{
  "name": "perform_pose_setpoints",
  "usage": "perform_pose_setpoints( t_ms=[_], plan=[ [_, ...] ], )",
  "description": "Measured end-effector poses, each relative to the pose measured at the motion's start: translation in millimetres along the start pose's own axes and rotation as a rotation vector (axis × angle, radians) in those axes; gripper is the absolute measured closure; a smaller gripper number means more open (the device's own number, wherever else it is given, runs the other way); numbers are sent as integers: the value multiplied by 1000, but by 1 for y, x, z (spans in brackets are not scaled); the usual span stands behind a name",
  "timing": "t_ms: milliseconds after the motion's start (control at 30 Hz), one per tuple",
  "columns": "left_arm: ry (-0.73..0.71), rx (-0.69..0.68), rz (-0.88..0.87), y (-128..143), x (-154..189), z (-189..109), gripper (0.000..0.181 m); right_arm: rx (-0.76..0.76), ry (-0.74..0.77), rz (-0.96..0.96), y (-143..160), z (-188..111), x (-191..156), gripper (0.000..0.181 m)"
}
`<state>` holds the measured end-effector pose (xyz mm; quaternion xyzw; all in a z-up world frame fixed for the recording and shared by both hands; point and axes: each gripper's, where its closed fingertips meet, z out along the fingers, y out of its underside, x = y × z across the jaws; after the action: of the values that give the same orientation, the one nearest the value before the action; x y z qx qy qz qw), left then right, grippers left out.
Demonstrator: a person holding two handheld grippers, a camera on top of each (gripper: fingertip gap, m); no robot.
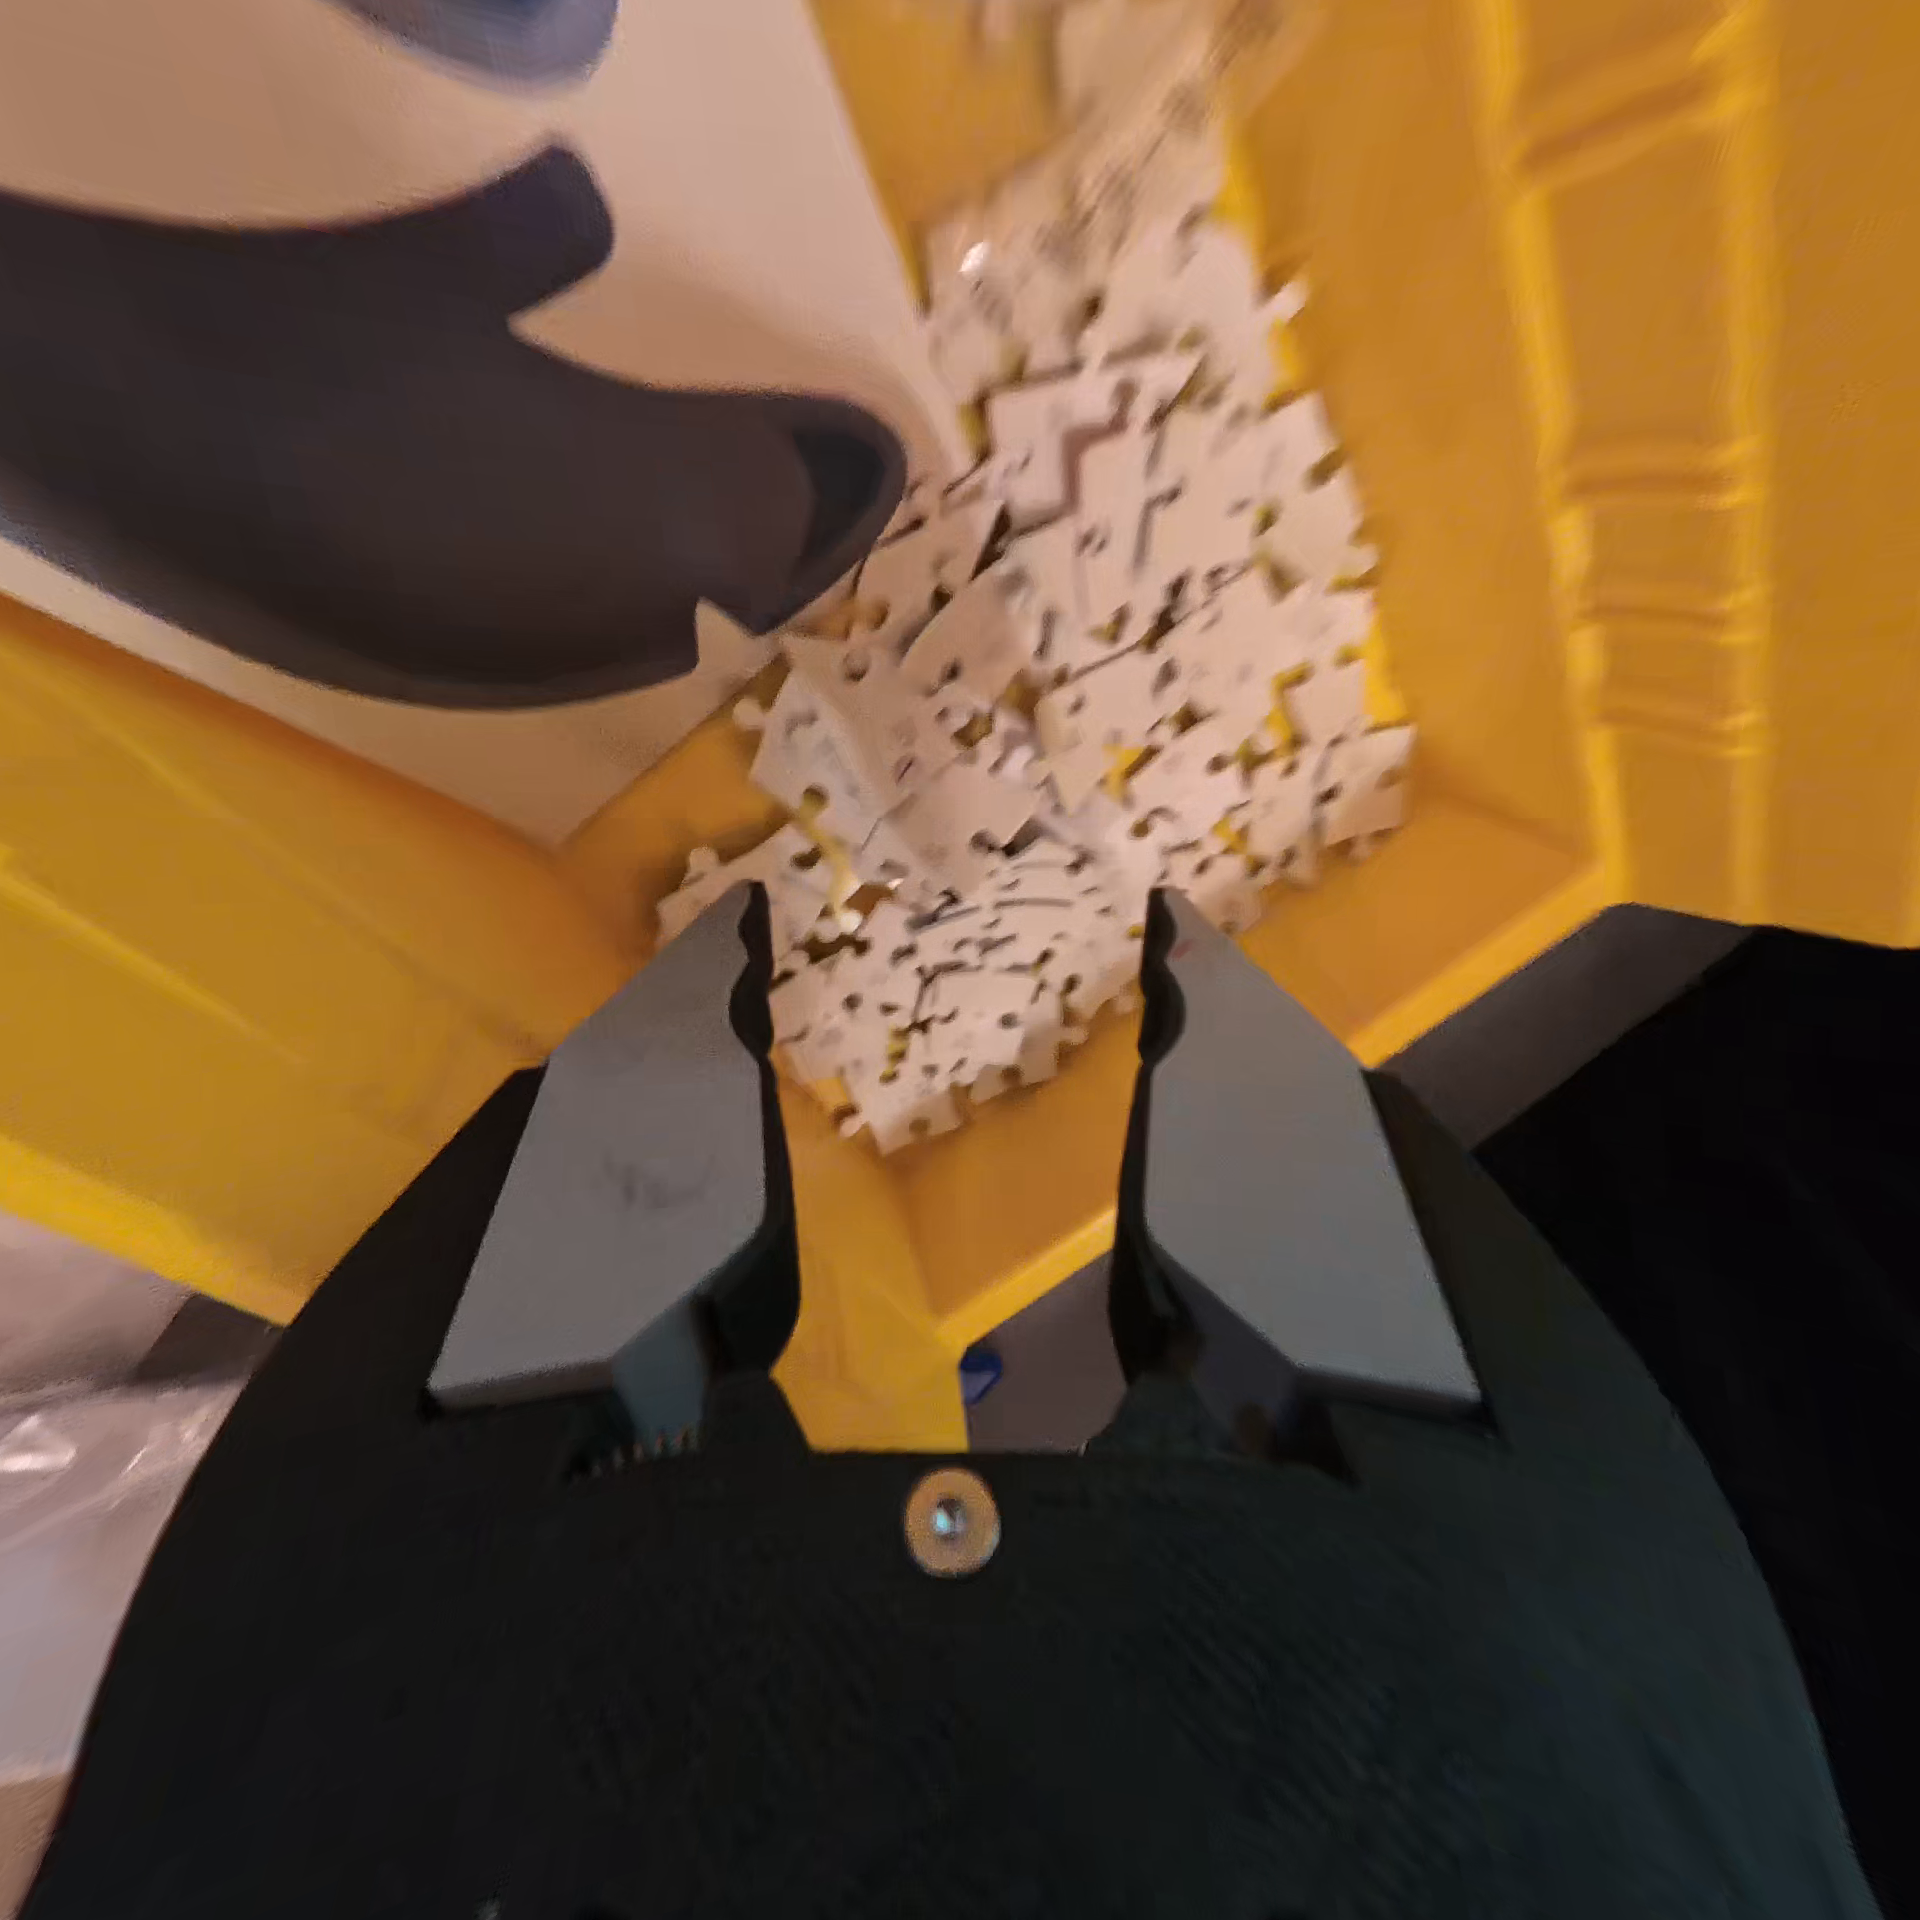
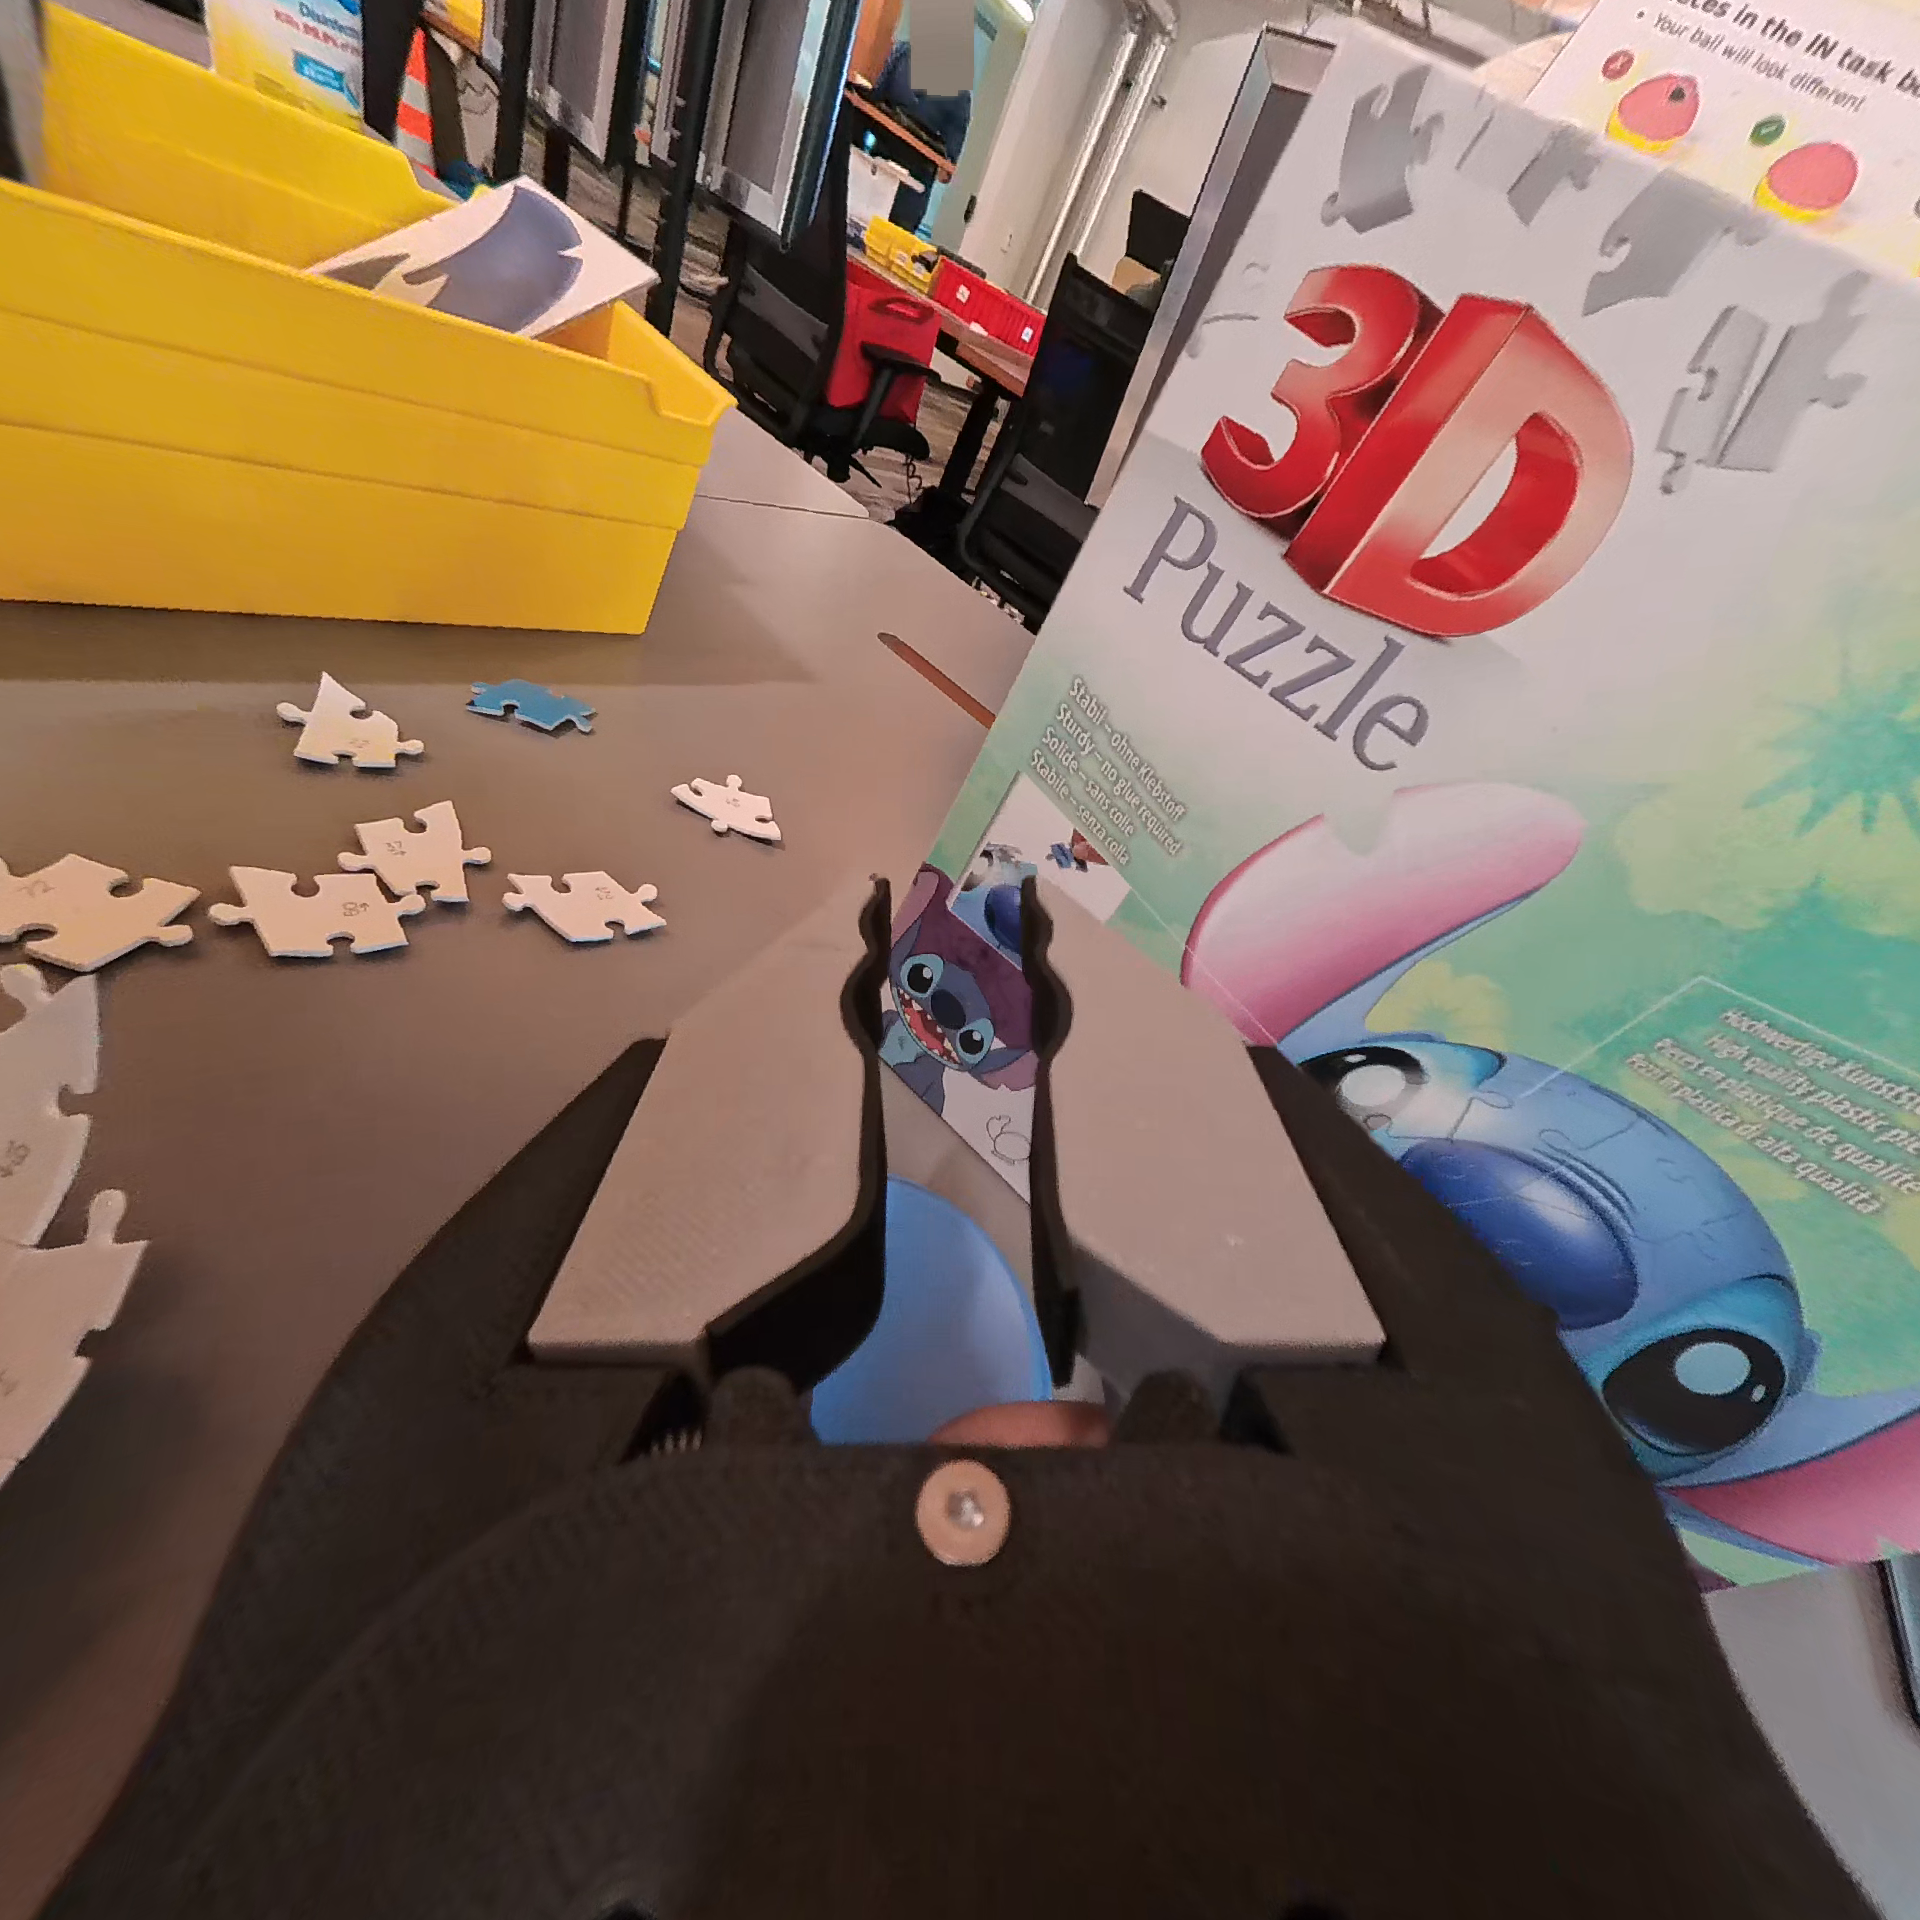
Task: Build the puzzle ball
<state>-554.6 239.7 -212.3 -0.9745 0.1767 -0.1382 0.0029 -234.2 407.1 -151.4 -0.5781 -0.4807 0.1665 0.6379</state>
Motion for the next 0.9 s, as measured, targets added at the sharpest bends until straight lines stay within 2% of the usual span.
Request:
perform_pose_setpoints(
  t_ms=[33, 133, 200, 300, 433, 467, 567, 700, 800, 867, 900],
  plan=[
    [-59, -49, 7, 7, -8, 4, 115, -5, -1, 2, 2, 1, 0, 160],
    [-203, -154, 91, 14, -24, 0, 140, -18, -7, 9, 6, 4, 0, 161],
    [-262, -220, 180, 15, -28, -6, 141, -25, -8, 10, 7, 5, 0, 160],
    [-251, -356, 208, 26, -30, 2, 142, -20, -3, 9, 6, 3, 1, 161],
    [-341, -468, 241, 33, -47, 13, 178, -5, -5, 13, 2, 0, 2, 161],
    [-357, -483, 254, 33, -49, 14, 181, -5, -10, 14, 2, 0, 1, 161],
    [-341, -498, 249, 33, -47, 14, 181, -6, -29, 9, 2, 0, -3, 161],
    [-246, -490, 223, 35, -37, 15, 164, 0, -39, 2, 0, 0, -6, 161],
    [-264, -472, 205, 32, -42, 15, 178, 1, -34, 4, 0, 0, -4, 161],
    [-299, -436, 226, 25, -47, 15, 181, 0, -34, 5, 0, 0, -4, 161],
    [-323, -409, 239, 19, -49, 14, 167, -2, -35, 4, 1, 0, -4, 161]
  ],
)
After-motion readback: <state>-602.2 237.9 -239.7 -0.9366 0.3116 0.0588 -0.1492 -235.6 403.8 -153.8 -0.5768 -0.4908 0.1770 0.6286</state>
